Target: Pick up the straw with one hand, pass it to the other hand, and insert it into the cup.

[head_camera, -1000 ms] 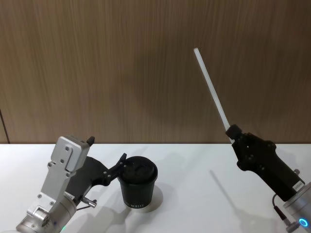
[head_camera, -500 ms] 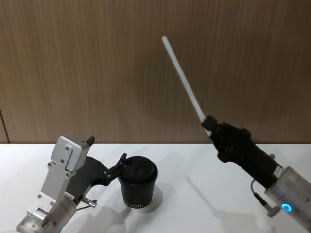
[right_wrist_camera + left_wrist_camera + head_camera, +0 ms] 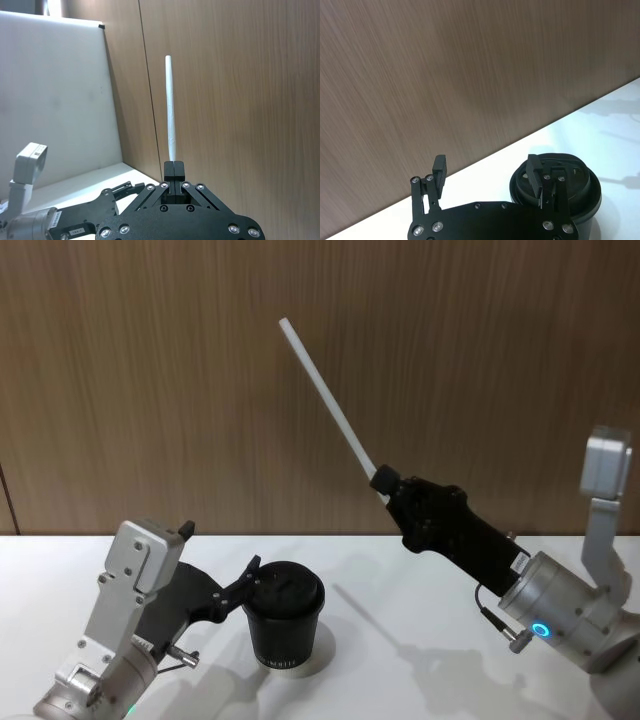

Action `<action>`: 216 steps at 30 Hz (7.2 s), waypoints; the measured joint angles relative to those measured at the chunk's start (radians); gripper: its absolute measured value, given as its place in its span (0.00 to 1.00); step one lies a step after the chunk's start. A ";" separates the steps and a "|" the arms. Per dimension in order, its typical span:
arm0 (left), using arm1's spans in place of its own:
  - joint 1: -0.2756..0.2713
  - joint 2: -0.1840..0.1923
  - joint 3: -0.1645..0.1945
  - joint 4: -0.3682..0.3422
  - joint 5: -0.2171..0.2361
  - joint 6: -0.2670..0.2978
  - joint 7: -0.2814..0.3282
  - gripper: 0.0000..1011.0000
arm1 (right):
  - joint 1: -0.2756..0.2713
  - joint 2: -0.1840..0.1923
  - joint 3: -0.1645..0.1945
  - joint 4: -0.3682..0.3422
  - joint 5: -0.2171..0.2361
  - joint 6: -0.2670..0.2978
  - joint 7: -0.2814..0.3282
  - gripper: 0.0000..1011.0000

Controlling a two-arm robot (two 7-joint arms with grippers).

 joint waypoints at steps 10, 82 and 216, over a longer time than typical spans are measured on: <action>0.000 0.000 0.000 0.000 0.000 0.000 0.000 0.99 | 0.042 -0.009 -0.023 0.052 -0.003 -0.006 0.001 0.00; 0.029 0.017 -0.096 -0.065 -0.364 0.022 -0.339 0.99 | 0.006 0.001 -0.092 -0.018 0.071 -0.013 0.047 0.00; -0.233 -0.095 -0.069 0.221 -0.956 0.035 -0.752 0.08 | 0.006 0.001 -0.093 -0.019 0.071 -0.013 0.046 0.00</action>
